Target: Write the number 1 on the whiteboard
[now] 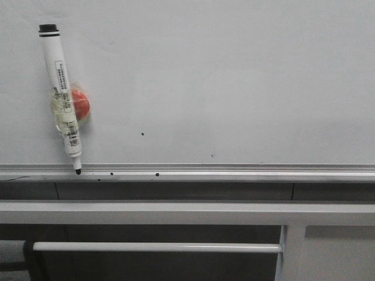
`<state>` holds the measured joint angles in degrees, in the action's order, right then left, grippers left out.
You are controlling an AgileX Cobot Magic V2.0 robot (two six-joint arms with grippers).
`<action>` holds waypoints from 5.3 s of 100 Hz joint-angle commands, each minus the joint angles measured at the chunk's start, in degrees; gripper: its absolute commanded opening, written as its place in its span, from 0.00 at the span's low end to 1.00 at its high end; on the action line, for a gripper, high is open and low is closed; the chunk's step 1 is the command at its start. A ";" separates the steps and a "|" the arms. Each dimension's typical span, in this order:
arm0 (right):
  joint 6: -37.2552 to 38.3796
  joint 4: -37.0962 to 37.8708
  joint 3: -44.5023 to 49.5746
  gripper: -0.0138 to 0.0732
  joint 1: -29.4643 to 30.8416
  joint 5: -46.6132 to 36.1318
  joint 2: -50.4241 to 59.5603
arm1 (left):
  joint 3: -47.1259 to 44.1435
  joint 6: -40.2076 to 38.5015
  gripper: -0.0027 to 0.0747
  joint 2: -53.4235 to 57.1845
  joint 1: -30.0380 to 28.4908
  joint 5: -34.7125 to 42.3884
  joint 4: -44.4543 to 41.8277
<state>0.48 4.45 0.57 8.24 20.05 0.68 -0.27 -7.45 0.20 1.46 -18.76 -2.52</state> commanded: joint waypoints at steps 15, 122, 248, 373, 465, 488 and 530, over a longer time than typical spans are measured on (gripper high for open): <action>-0.48 -0.15 1.74 0.09 0.35 -1.22 0.84 | -0.45 -0.61 0.01 1.38 -0.03 4.55 -0.07; -0.48 -9.85 1.61 0.09 0.35 -18.97 0.84 | -0.45 -0.61 0.01 1.38 -0.03 41.29 -12.92; -14.94 -30.38 -26.46 0.22 -3.18 14.55 -15.21 | 18.99 -14.15 0.80 -11.23 2.88 14.31 -1.08; -20.98 -33.88 -26.46 0.27 -12.86 10.78 -22.01 | 7.01 -6.60 0.53 -34.78 35.85 39.94 5.69; -22.35 -33.91 -26.46 0.27 -14.06 9.06 -23.05 | 5.87 -9.68 0.53 -79.46 44.51 85.38 14.06; -22.35 -33.91 -26.46 0.27 -14.06 8.84 -23.05 | 5.87 -14.52 0.53 -86.93 45.27 95.38 14.00; -22.35 -33.91 -26.46 0.27 -14.06 8.46 -23.05 | 7.15 -15.80 0.53 -90.31 45.36 98.04 13.36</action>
<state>-21.25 -28.36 -23.93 -5.88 32.50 -21.46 6.02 -22.59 -91.07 46.43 65.12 10.86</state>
